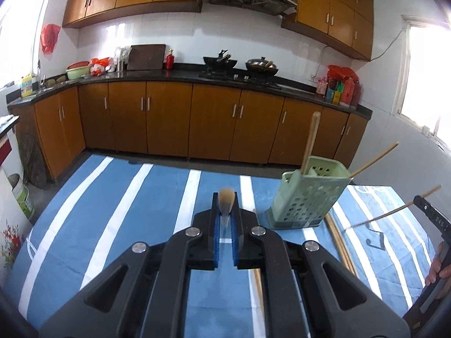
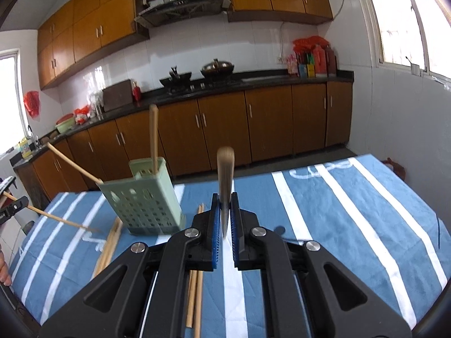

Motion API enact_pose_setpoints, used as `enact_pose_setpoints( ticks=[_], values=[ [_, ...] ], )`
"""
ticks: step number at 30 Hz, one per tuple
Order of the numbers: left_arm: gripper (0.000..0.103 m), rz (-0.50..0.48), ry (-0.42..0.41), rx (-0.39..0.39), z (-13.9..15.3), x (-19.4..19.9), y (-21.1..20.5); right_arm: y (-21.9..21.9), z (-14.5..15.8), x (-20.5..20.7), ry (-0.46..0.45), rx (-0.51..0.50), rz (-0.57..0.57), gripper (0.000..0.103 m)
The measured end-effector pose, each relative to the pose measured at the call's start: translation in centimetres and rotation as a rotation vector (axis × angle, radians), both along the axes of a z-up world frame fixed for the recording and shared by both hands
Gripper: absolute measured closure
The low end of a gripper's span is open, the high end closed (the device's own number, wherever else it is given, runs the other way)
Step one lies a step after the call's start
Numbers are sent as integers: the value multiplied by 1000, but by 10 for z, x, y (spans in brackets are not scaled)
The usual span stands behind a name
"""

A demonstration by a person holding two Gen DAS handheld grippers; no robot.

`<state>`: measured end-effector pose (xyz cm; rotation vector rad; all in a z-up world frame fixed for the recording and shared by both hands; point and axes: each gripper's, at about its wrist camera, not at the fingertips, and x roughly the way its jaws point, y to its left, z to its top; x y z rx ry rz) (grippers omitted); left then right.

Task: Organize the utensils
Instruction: 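Raise both held chopsticks upright and carry them over the green holder, then drop both chopsticks into the green holder by opening both grippers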

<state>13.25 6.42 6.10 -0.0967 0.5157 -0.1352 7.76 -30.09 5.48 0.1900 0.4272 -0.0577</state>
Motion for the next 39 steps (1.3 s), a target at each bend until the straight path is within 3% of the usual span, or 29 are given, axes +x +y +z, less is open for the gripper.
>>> enact_pose_setpoints(
  ticks=[7, 16, 23, 31, 39],
  values=[
    [95, -68, -66, -33, 36, -11, -13, 7, 42, -7, -108, 63, 75, 95],
    [95, -130, -237, -74, 96, -13, -50, 24, 96, -3, -297, 117, 141, 95],
    [95, -83, -406, -104, 131, 11, -84, 37, 103, 26, -364, 99, 110, 95],
    [95, -7, -461, -152, 116, 41, -100, 48, 82, 61, -328, 58, 102, 95],
    [95, -16, -344, -132, 77, 73, -113, 54, 59, 76, -238, 54, 126, 95]
  ],
)
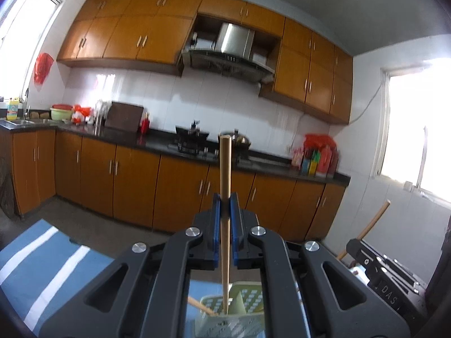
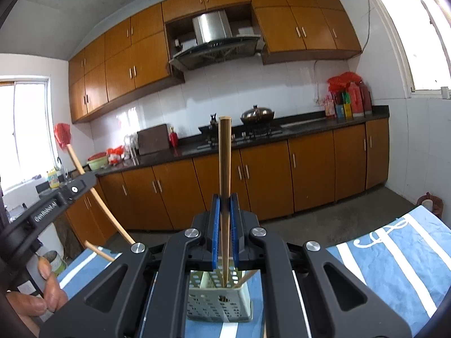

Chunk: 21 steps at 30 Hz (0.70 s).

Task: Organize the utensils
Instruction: 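Drop both chopsticks into the green holder by opening both grippers, then move both open grippers back down to the loose chopsticks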

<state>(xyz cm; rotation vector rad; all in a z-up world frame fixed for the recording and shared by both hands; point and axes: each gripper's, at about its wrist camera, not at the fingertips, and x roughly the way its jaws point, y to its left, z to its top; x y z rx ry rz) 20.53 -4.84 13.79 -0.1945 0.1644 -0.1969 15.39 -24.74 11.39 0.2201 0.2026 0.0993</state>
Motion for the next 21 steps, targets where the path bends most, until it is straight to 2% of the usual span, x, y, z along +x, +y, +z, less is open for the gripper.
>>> enact_pose_setpoints(
  ticks=[4, 10, 18, 21],
  values=[
    [95, 0, 34, 12, -10, 3, 5, 1, -6, 3, 33, 4, 5, 95],
    [89, 7, 27, 9, -6, -1, 13, -2, -3, 0, 43, 28, 2, 95],
    [82, 6, 12, -32, 2, -33, 38, -16, 10, -29, 6, 37, -24, 94],
    [80, 11, 22, -27, -2, -50, 52, -31, 1, -47, 29, 45, -52, 94]
  ],
)
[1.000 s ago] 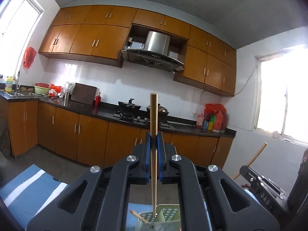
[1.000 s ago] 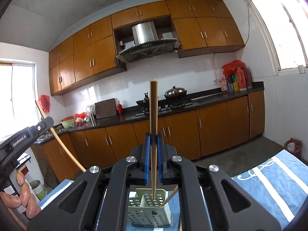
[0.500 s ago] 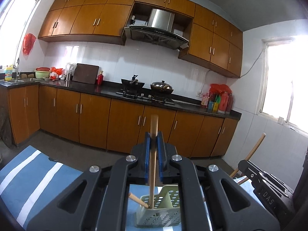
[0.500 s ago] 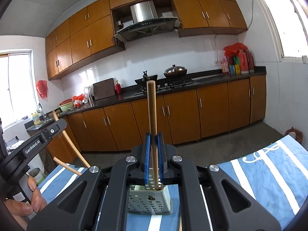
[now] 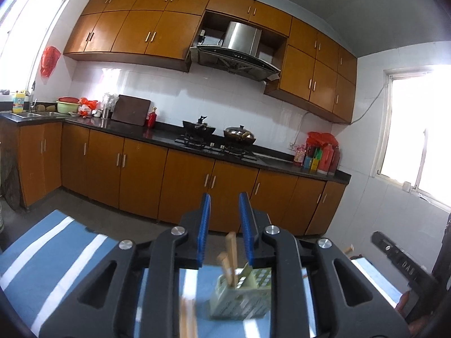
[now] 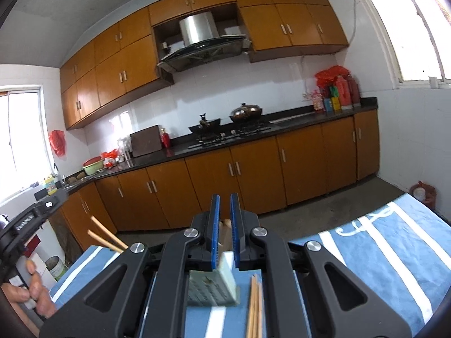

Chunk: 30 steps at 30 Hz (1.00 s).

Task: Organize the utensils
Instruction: 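Move both open grippers back down to the loose chopsticks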

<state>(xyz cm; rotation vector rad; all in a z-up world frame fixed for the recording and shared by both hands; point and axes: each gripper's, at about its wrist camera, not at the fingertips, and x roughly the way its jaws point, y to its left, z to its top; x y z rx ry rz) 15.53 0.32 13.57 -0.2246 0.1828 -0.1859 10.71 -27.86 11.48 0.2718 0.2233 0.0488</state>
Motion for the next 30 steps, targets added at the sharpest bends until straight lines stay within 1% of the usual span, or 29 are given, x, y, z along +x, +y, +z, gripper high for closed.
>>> enact_pose_setpoints(
  ticks=[2, 5, 7, 9, 11, 13, 15, 17, 20, 24, 27, 30],
  values=[
    [78, 10, 26, 15, -12, -14, 13, -7, -11, -6, 36, -6, -18, 94],
    [75, 40, 88, 60, -38, -23, 29, -20, -42, -7, 147, -14, -43, 94],
    [75, 53, 145, 90, -60, -24, 38, -26, -70, -3, 245, -4, -45, 94],
    [75, 66, 230, 114, -88, -21, 46, -26, -97, 1, 337, 6, -39, 94],
    [75, 59, 330, 115, -117, -16, 54, -21, -128, 7, 436, 21, -4, 94],
    [75, 55, 408, 116, -141, -15, 60, -13, -147, 12, 505, 25, 33, 94],
    [75, 43, 460, 107, -156, -14, 64, -4, -166, 15, 564, 27, 71, 94],
    [75, 30, 497, 96, -167, -13, 67, 4, -177, 18, 599, 20, 92, 94],
    [75, 11, 525, 97, -177, -14, 64, 13, -186, 21, 626, 13, 110, 94],
    [75, -14, 548, 109, -182, -11, 54, 22, -194, 29, 657, -10, 122, 94],
    [75, -36, 563, 112, -186, -10, 48, 22, -198, 30, 669, -26, 126, 94],
    [75, -61, 577, 114, -190, -10, 41, 26, -197, 31, 663, -78, 115, 95]
  ],
)
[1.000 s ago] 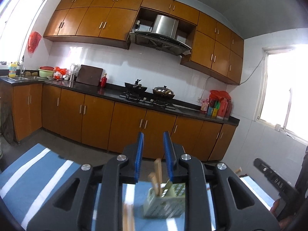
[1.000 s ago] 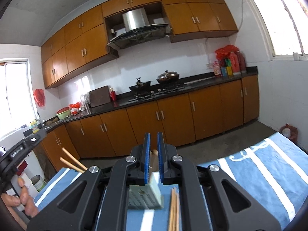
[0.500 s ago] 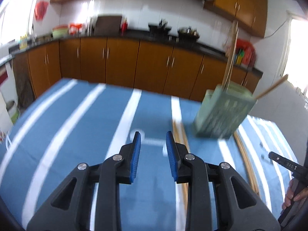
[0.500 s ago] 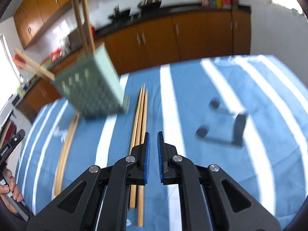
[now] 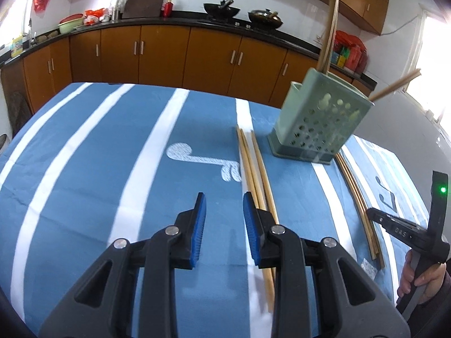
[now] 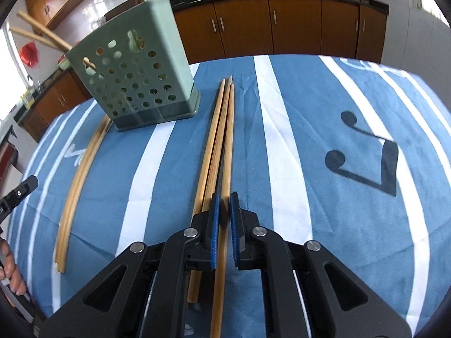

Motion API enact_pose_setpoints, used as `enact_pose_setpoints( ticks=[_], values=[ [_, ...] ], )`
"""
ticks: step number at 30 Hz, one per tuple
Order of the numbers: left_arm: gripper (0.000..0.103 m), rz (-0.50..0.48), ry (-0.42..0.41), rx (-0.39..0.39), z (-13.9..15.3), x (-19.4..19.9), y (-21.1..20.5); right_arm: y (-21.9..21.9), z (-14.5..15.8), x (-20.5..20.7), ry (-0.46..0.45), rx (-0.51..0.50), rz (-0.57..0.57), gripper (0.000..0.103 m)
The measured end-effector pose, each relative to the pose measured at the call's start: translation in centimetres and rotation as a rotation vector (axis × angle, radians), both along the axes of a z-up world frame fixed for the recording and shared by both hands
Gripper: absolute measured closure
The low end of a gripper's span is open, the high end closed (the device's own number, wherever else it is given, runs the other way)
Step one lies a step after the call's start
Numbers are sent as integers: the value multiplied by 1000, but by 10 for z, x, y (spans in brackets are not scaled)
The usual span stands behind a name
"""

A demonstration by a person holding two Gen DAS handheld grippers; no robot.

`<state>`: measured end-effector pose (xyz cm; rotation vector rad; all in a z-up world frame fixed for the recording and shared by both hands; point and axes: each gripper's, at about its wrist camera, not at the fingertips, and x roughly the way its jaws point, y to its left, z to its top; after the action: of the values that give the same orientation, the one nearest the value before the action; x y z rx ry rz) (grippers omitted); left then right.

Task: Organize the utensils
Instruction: 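Move both open grippers back down to the loose chopsticks, then close the left gripper on a chopstick while the right gripper grasps another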

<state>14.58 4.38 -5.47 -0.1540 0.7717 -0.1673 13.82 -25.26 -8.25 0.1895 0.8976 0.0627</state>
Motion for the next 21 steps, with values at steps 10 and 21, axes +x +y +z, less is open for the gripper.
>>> enact_pose_setpoints(
  ticks=[10, 21],
  values=[
    [82, -109, 77, -3, -22, 4, -24, -28, 0, -3, -4, -29, -121, 95],
    [89, -120, 129, 68, -37, 12, -39, -26, -1, -6, -12, -51, -108, 95]
  ],
)
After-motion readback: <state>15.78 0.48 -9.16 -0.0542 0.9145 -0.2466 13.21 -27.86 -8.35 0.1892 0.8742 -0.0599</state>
